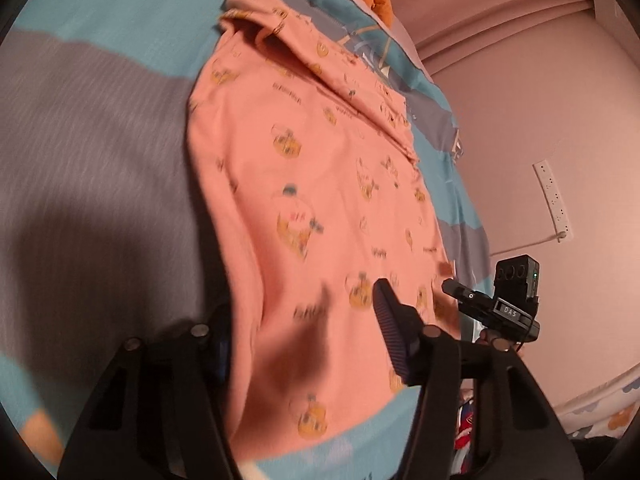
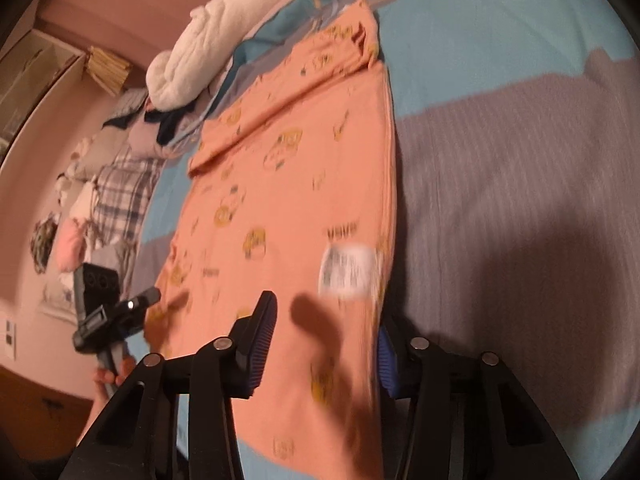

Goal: Fold small clothes
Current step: 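Grasp the shirt hem with the left gripper while the right gripper grasps it too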

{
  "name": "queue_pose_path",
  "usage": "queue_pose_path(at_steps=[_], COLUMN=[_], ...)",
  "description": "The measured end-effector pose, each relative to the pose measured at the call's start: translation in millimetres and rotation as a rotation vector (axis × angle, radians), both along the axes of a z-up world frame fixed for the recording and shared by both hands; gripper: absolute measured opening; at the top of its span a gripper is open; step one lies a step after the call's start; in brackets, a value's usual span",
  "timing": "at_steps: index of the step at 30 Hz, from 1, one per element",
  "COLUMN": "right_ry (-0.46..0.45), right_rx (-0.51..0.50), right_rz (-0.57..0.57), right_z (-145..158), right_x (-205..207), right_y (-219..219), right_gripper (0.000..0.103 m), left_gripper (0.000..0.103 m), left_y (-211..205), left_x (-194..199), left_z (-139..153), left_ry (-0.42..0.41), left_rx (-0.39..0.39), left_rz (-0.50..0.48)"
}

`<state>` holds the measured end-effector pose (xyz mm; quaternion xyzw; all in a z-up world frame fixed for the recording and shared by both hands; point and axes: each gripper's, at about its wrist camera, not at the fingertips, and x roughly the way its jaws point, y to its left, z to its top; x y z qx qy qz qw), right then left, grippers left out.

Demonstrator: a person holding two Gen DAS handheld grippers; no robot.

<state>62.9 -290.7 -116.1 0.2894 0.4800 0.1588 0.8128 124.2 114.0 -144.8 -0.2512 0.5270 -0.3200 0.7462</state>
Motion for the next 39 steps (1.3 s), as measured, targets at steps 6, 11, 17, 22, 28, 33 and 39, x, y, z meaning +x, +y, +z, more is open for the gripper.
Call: queue_pose_path(at_steps=[6, 11, 17, 22, 28, 33, 39], right_ry=[0.044, 0.042, 0.047, 0.030, -0.116, -0.210, -0.289], right_rx=[0.081, 0.073, 0.017, 0.046, 0.210, 0.297, 0.313], right_rz=[0.018, 0.015, 0.006, -0.008, -0.026, -0.039, -0.049], right_z=[-5.5, -7.1, -8.6, -8.9, 14.7, 31.1, 51.3], right_x=[-25.9, -24.2, -18.3, -22.2, -24.1, -19.8, -4.9], right_y=[-9.2, -5.1, -6.0, -9.8, -11.6, -14.6, -14.5], right_gripper=[0.045, 0.040, 0.011, 0.005, 0.005, 0.005, 0.005], left_gripper=[0.053, 0.029, 0.014, 0.005, 0.003, 0.003, 0.003], left_y=[14.6, 18.8, 36.9, 43.0, 44.0, 40.3, 34.6], left_x=[-25.5, -30.7, -30.4, -32.8, -26.8, -16.4, 7.8], left_z=[0.1, -1.9, -7.6, 3.8, 23.4, 36.0, 62.0], left_ry=[0.046, 0.069, 0.108, 0.075, 0.011, -0.027, -0.091], left_rx=[-0.030, 0.006, -0.042, -0.144, -0.286, -0.323, -0.348], left_rz=[-0.015, 0.025, 0.102, 0.113, 0.131, 0.147, 0.158])
